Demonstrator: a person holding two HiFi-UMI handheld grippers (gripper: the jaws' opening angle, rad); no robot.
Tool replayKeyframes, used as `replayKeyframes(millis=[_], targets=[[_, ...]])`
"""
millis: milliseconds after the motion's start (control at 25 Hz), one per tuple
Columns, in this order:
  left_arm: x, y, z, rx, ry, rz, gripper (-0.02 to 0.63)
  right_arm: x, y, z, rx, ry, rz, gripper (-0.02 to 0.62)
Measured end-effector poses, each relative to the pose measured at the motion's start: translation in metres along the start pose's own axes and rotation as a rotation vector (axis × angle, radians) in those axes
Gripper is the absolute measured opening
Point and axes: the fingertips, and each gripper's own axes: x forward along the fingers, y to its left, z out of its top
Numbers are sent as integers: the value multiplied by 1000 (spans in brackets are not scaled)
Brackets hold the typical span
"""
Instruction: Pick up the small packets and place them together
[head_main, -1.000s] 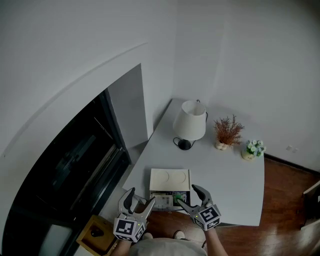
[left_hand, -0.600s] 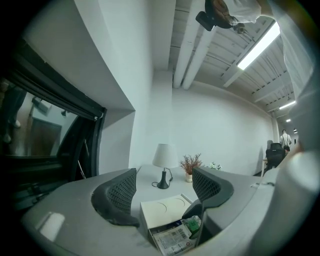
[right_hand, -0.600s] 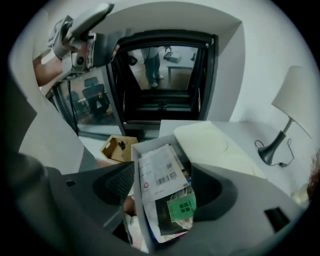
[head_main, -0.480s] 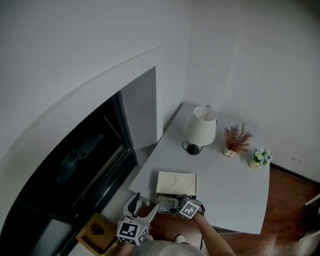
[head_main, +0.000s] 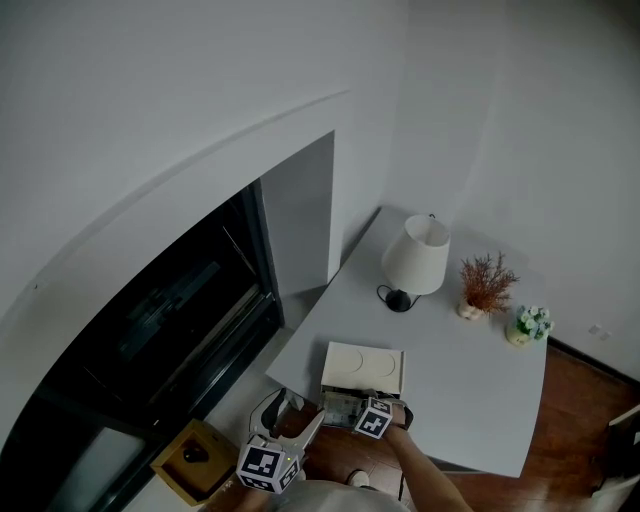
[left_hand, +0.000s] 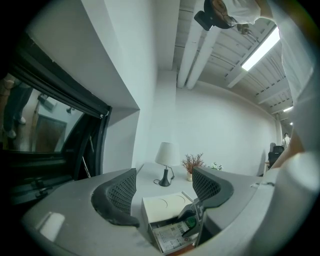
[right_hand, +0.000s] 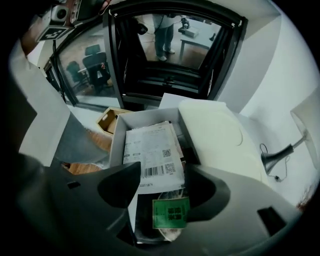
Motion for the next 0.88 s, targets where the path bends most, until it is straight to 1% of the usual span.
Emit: replayKeyframes(millis=[40,80,160,240,280,360,520,600,680,760,880], targets=[[0,1,0,-1,-1,2,354,0,1,-1,-24,13,3,261],[0,3,0,-1,-1,3,354,1,2,-2,-46,26,6,190],[1,3,0,0,0,5,353,2,5,-3,-73,35,6,159],[1,3,0,0,-1,4,353,-1,7,-2,-68,21,-10,147],[1,3,1,-1,-2,4,353,-5,8,0,-56,7,-20,127],[2,4,0,-3,-2,4,351,-17,10,7,-17,-32,-40,109],[3,6,-3,-12,-1,4,351,-52,13,25,80,-158,-74,43],[3,5,-5,-18,1,2,351,-73,11,31,169,-239,-89,33],[3,5,-6,-21,4,1,351,-92,1,32,301,-340,-111,28],[3,4,-6,-19,3,-2,348,-115,-21,32,482,-483,-122,28],[5,5,-4,-17,-3,-5,348,-144,-63,24,827,-726,-87,28]])
